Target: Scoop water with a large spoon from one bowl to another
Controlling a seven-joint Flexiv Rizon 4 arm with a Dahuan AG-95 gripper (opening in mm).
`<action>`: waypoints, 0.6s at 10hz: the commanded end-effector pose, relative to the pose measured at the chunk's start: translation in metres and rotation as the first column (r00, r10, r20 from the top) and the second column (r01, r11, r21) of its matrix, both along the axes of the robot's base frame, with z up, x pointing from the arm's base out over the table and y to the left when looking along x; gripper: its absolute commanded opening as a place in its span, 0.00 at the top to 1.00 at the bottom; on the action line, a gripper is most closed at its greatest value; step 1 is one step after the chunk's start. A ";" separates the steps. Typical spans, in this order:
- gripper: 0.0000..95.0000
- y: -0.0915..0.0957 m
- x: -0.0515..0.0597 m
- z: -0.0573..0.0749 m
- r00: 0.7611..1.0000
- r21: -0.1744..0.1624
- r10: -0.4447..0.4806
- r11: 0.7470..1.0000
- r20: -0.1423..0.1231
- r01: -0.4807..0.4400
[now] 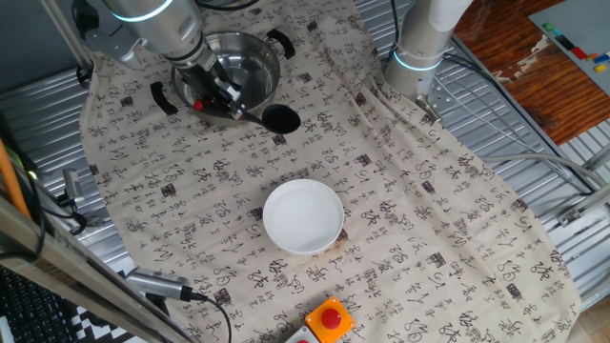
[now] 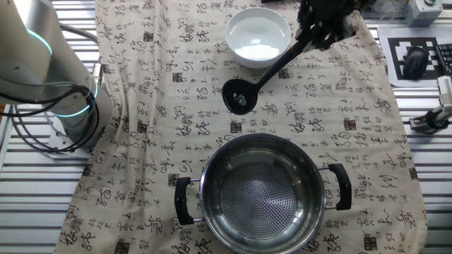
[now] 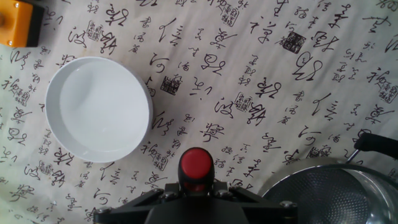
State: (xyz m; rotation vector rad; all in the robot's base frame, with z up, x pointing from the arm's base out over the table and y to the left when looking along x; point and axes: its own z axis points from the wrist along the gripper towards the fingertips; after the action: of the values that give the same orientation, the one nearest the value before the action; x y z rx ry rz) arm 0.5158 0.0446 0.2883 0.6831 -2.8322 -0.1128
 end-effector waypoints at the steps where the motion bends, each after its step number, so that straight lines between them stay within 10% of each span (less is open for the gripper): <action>1: 1.00 0.000 -0.001 -0.001 1.000 -0.006 -0.018 1.000 0.009 0.018; 6: 1.00 -0.016 -0.004 0.003 1.000 0.001 0.012 1.000 0.003 -0.012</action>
State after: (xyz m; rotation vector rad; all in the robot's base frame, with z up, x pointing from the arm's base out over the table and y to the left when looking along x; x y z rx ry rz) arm 0.5137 0.0255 0.2928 0.7035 -2.8245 -0.1159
